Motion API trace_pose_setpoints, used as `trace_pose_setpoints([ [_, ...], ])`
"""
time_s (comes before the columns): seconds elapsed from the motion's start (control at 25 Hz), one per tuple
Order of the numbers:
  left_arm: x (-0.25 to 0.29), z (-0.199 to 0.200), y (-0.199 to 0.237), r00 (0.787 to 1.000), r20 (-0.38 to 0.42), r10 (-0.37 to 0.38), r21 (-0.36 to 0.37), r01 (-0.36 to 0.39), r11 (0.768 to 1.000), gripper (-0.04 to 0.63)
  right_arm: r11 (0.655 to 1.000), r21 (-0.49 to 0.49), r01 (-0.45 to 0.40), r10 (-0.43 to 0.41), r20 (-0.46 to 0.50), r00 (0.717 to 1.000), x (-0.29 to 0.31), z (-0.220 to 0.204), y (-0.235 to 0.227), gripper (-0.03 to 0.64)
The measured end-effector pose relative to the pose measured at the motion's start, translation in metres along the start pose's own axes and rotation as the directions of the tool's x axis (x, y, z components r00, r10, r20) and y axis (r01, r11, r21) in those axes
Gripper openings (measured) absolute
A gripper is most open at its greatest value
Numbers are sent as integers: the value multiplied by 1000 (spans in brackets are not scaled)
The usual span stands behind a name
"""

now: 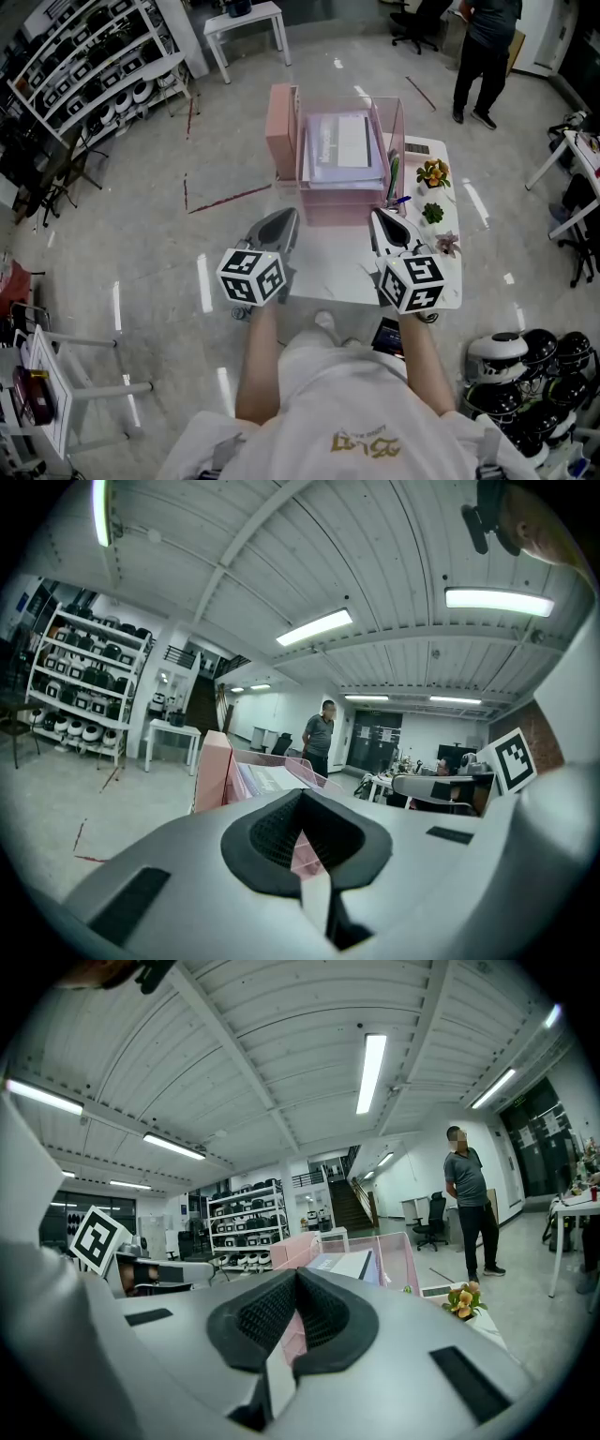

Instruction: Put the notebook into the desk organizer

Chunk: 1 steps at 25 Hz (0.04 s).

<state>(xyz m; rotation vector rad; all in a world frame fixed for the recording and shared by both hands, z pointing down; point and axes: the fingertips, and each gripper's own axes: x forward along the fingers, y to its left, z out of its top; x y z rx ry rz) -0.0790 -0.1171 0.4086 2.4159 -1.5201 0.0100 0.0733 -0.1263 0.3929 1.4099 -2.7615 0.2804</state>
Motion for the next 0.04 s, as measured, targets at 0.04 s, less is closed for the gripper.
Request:
trace_pose_setpoints([
  [0.04, 0, 0, 0, 1000, 0, 0, 0, 0, 1000, 17, 1000, 0, 0, 0, 0, 1000, 0, 0, 0, 11],
])
